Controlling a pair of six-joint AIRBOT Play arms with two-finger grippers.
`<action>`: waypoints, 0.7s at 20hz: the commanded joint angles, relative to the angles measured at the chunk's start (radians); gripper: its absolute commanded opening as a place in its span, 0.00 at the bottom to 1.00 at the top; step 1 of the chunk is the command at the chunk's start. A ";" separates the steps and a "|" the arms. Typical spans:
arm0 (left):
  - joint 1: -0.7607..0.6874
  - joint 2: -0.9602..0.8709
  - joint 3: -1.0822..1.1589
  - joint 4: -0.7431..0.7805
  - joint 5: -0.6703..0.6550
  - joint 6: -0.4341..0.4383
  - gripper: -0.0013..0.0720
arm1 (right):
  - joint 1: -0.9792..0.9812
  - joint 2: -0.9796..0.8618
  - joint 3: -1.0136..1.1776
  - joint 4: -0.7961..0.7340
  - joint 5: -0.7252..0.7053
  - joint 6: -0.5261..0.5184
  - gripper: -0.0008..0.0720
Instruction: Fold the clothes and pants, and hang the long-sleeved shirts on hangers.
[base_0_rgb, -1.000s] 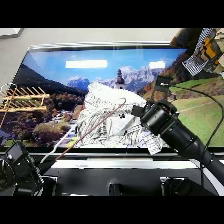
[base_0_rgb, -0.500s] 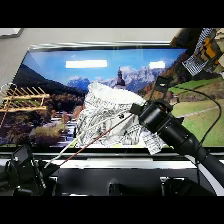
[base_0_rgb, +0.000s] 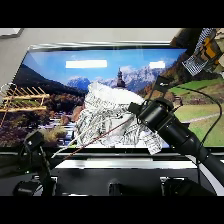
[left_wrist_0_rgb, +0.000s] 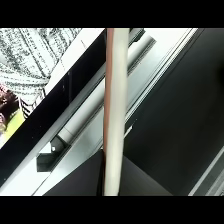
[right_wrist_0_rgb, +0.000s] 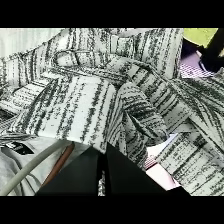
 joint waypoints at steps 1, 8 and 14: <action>-0.010 -0.087 0.000 -0.005 0.051 0.051 0.05 | 0.001 0.005 0.003 0.043 -0.033 -0.029 0.05; -0.180 -0.261 0.049 -0.005 0.230 0.074 0.05 | 0.001 0.101 0.004 0.113 -0.050 -0.045 0.05; -0.309 -0.436 0.134 -0.005 0.270 0.120 0.05 | 0.000 0.142 0.090 0.146 0.057 -0.166 0.05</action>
